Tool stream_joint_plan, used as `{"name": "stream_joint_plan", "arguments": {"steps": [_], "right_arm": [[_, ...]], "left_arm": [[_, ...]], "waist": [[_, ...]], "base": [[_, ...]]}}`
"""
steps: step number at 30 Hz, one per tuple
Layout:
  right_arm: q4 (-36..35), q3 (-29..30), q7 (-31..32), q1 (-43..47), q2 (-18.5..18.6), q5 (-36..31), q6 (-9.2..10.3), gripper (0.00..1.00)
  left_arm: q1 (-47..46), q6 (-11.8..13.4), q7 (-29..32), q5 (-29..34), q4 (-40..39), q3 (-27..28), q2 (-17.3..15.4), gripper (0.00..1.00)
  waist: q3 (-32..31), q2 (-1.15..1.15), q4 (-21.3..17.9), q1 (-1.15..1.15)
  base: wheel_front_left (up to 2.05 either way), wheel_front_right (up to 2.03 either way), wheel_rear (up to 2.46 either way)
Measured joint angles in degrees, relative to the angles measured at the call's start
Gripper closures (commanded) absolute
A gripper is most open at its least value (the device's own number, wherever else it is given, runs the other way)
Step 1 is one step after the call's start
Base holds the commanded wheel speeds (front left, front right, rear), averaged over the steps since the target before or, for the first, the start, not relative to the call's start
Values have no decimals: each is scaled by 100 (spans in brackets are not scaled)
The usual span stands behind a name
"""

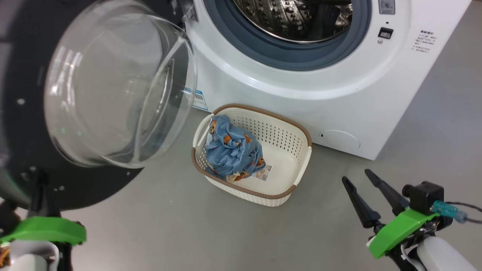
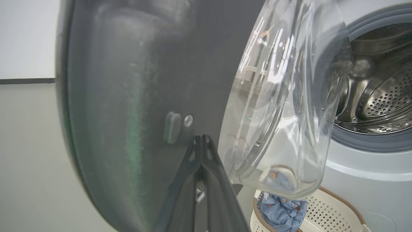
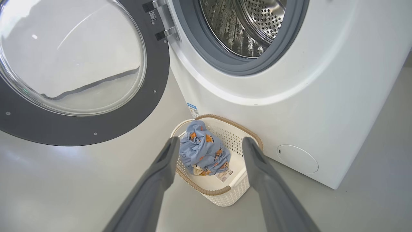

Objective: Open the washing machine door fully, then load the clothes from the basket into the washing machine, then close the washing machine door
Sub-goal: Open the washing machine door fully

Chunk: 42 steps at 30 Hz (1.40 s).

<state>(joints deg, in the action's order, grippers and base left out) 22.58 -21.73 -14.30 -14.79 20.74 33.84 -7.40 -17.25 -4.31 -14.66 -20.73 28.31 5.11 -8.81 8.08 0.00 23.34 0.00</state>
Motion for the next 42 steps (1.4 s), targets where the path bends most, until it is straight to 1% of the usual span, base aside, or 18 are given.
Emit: {"name": "stream_joint_plan", "arguments": {"steps": [7,15,21,28,36,42], "right_arm": [[-14,-100,-1,-329,131,0,0,0],[-4,-185,-1,-586,257,0,0,0],[3,-220,-1,-671,279,0,0,0],[30,-331,-1,-788,296,0,0,0],[37,-344,-1,-788,302,0,0,0],[40,-344,-1,-787,299,1,0,0]], "left_arm": [[-651,-57,3,113,570,537,-169,100],[-1279,-76,2,282,1172,1009,-320,100],[-1584,-77,1,450,1521,1324,-424,100],[-1775,-99,1,625,1871,1558,-563,100],[-1856,-110,2,821,2018,1722,-568,100],[-1855,-201,2,847,1987,1850,-488,100]], "waist": [[295,0,-44,0],[620,0,-78,0],[781,0,-121,0],[844,0,-180,0],[806,0,-194,0],[733,0,-183,0]], "base": [[0,0,0],[0,0,0],[0,0,0],[0,0,0],[0,0,0],[0,0,0]]}}
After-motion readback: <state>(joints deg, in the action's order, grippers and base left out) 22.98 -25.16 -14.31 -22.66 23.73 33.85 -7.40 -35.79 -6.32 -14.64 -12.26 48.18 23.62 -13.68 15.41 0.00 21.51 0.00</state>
